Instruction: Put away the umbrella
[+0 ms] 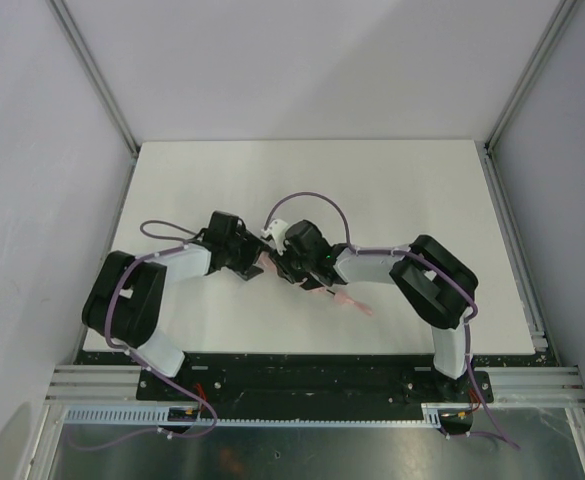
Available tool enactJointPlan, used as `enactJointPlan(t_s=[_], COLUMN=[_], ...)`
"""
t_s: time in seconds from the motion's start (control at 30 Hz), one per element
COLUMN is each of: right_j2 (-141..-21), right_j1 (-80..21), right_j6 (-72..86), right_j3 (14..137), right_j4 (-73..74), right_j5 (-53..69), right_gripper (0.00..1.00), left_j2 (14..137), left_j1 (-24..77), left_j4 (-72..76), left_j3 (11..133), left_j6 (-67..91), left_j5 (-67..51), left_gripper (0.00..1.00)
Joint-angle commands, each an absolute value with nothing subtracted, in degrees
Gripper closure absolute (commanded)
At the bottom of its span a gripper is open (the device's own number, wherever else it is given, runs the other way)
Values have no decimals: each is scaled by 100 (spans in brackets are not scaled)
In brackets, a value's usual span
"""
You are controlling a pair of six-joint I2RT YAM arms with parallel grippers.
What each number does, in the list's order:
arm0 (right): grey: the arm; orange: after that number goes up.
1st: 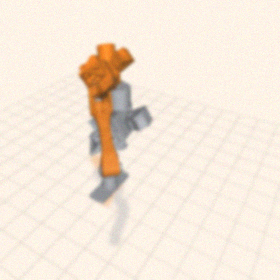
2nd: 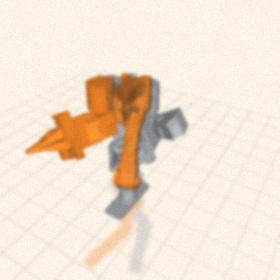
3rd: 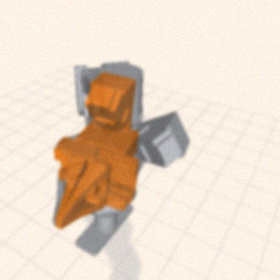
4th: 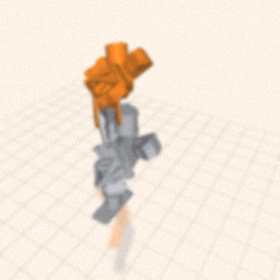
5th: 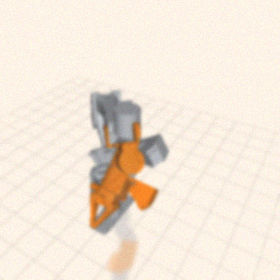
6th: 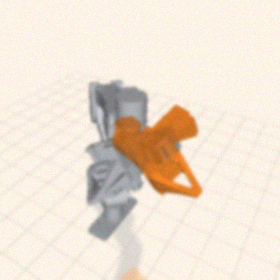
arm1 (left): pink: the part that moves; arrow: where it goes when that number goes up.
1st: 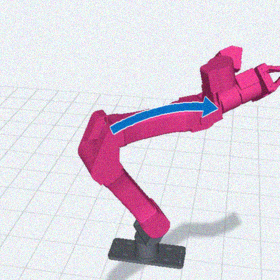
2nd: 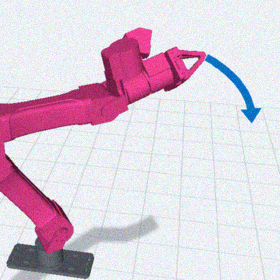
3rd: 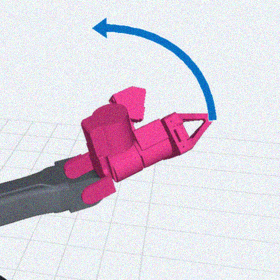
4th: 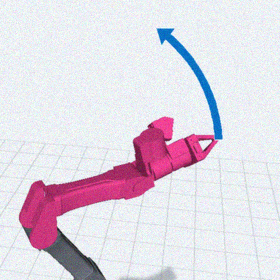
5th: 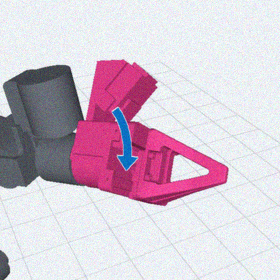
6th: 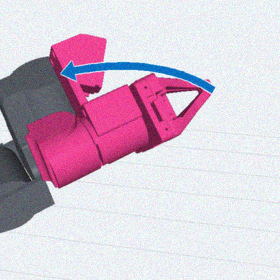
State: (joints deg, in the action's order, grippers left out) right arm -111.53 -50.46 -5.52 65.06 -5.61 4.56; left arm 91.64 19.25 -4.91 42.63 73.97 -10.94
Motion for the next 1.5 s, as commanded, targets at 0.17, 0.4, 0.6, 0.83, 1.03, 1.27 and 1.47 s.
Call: enactJointPlan(t_s=[0.17, 0.4, 0.6, 0.83, 1.03, 1.27, 1.47], right_j2=[-11169, -11106, -10879, -10075, -9022, -7910, -7261], right_j1=[-5203, -5245, -5142, -4882, -4191, -3402, -2607], right_j6=[-710, -768, -513, 386, 1724, 3000, 4088], right_j3=[6302, 6239, 6055, 5971, 6001, 5995, 5998], right_j4=[-272, -321, -425, -137, 646, 880, 755], right_j5=[250, 110, 151, 748, 1948, 2814, 2798], right_gripper=[100, 100, 88, 55, 23, 5, 1], left_j2=[9666, 9576, 9002, 8291, 7645, 7139, 6710], left_j1=[2023, 2009, 2001, 1982, 1950, 1868, 1808], left_j4=[-791, -481, 926, 1966, 2135, 2557, 3209], left_j3=[4266, 4240, 3698, 3332, 3321, 3500, 3710], left_j6=[7426, 7244, 7035, 6869, 6751, 6617, 6558], left_j5=[-1055, -1000, -1236, -1520, -1615, -1969, -2204], left_gripper=[56, 96, 100, 100, 100, 100, 100])
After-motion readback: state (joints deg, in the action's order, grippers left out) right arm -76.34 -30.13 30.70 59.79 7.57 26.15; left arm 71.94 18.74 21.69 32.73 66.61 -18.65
